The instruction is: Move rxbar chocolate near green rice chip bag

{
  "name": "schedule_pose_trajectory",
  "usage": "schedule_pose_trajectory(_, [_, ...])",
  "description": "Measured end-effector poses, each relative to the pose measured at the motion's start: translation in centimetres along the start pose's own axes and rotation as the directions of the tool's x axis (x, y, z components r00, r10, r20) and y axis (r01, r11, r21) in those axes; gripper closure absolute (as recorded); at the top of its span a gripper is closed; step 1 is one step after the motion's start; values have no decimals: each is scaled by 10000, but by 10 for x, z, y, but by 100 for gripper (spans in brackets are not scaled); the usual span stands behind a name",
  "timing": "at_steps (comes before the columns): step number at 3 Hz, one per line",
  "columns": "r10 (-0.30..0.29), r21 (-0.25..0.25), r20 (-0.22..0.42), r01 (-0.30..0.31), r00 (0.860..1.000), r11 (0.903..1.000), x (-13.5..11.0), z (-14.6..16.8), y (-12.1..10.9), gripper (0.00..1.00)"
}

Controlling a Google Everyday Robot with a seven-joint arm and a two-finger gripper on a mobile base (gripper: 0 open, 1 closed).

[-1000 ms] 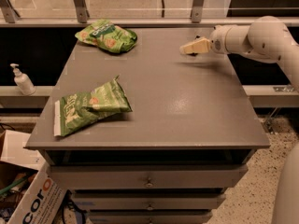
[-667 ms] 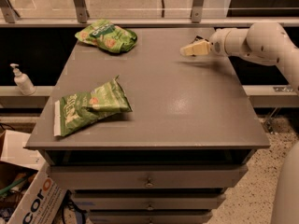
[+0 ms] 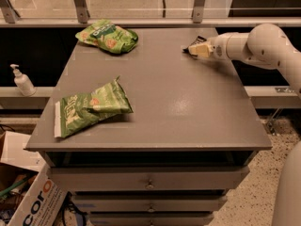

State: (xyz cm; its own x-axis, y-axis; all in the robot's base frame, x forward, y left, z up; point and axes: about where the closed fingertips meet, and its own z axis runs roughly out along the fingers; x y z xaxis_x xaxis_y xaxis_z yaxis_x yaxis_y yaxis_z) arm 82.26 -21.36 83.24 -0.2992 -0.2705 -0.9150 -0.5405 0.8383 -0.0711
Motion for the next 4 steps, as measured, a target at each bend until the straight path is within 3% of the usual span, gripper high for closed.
schedule_pose_trajectory(2, [17, -19, -50, -17, 10000, 10000, 4, -3, 0, 86])
schedule_pose_trajectory(3, [-9, -123, 111, 10, 9999, 9999, -2, -7, 3, 100])
schedule_pose_trajectory(4, [-212, -594, 432, 238, 9988, 9980, -20, -14, 22, 100])
